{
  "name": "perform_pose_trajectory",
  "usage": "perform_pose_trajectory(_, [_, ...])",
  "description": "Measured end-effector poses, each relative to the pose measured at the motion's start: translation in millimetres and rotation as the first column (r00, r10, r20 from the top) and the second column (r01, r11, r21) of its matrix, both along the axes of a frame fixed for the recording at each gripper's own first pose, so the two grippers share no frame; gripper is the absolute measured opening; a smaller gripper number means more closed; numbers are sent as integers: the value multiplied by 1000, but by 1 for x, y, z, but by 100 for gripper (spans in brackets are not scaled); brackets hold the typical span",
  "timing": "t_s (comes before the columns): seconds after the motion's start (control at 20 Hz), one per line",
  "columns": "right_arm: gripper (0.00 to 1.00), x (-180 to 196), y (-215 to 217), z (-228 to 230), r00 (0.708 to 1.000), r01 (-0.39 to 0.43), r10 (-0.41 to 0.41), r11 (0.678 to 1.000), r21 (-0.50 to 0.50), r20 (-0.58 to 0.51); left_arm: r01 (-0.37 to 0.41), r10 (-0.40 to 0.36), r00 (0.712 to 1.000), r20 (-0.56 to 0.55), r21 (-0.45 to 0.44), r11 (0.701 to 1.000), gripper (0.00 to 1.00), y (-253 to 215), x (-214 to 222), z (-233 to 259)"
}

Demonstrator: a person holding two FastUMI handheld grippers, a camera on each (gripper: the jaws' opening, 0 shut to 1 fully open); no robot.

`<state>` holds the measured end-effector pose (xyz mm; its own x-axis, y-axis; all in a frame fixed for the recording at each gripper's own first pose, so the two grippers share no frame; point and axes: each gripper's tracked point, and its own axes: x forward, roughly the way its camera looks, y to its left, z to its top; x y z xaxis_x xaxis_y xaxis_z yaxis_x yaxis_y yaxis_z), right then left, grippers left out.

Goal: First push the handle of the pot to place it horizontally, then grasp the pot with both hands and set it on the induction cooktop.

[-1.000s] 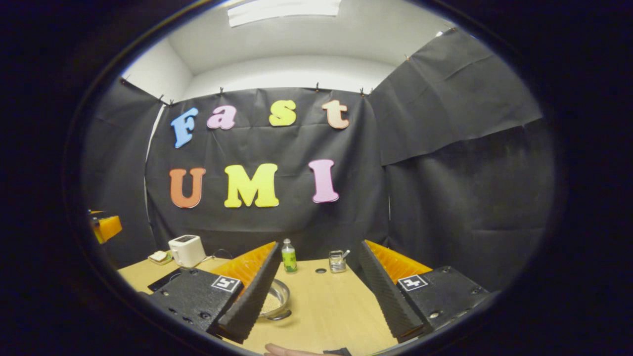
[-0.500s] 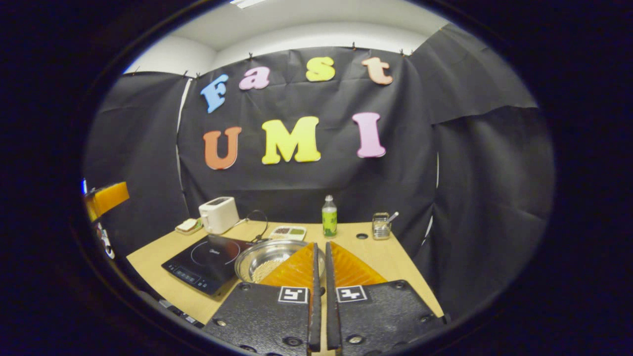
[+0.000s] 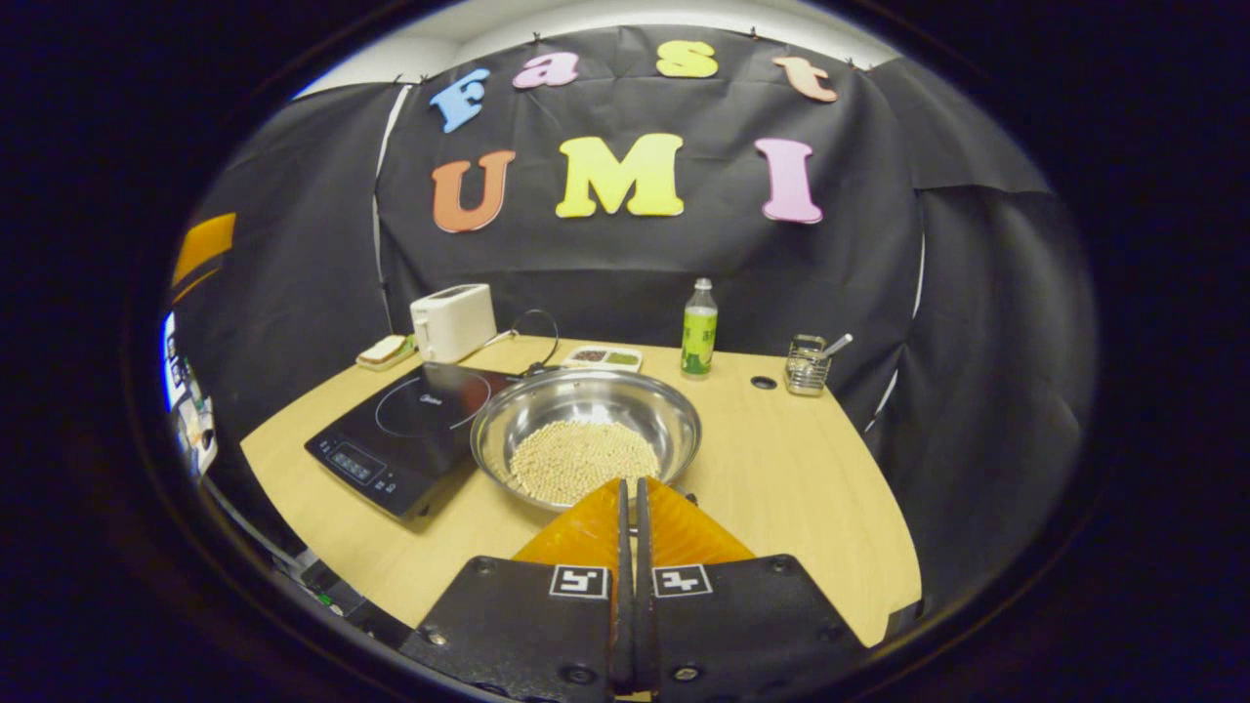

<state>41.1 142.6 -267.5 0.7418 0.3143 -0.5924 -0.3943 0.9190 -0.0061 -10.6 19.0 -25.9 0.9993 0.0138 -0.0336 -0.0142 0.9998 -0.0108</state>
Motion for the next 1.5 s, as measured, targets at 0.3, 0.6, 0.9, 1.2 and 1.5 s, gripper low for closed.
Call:
perform_pose_trajectory(0.3, [4,-15,25,-47,993,-85,81,996,-35,-90,-7,7,1000,-16,-3,1000,95,6,2,-10])
perform_pose_trajectory(0.6, [1,-11,30,-83,981,-105,96,994,-42,-167,-12,12,1000,-26,-12,1000,96,11,5,-17])
perform_pose_trajectory(0.9, [4,8,21,-105,975,-60,47,997,-54,-217,-10,10,1000,-30,-7,1000,95,12,12,-21])
perform_pose_trajectory(1.2, [4,19,11,-111,970,-28,21,999,-24,-242,-30,28,999,-31,-56,998,96,13,15,-20])
perform_pose_trajectory(1.5, [4,32,-3,-113,963,27,-23,1000,9,-267,-25,23,999,-22,-77,997,96,18,30,-24])
